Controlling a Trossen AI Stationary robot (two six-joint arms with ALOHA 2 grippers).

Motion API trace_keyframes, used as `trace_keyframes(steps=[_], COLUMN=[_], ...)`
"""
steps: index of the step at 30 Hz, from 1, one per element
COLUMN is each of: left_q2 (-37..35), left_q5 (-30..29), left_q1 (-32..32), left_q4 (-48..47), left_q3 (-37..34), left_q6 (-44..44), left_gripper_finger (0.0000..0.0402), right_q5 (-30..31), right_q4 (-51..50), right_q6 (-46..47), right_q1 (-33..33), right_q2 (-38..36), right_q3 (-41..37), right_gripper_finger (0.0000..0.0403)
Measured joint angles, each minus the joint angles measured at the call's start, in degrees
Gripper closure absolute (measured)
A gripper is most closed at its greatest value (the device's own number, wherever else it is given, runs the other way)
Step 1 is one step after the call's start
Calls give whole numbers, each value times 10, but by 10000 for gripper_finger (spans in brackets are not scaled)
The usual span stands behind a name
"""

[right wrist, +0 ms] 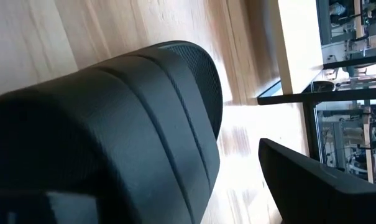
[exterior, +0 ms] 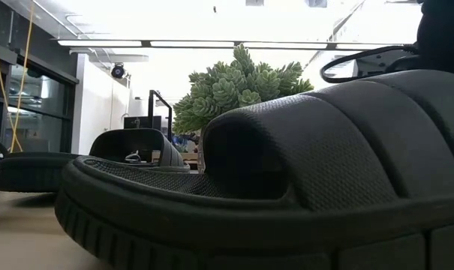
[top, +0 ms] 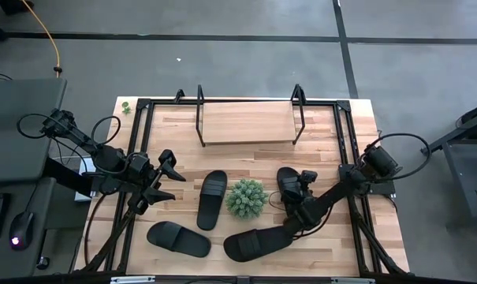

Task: Pick and place slides into the shelf
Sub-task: Put the right black slide on the shelf

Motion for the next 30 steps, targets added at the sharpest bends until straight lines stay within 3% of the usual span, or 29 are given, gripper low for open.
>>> trace_keyframes(steps=[22,30], left_q2=[0,0], left_q5=[-5,-6], left_q1=[0,0], left_q4=[0,0], left_q3=[0,0], left_q6=[11,11], left_gripper_finger=[156,156], right_q5=[-1,-1], right_q4=[1,3], right_q6=[0,2], right_q1=[0,0], right_q2=[0,0], right_q3=[0,0], right_gripper_finger=[131,181])
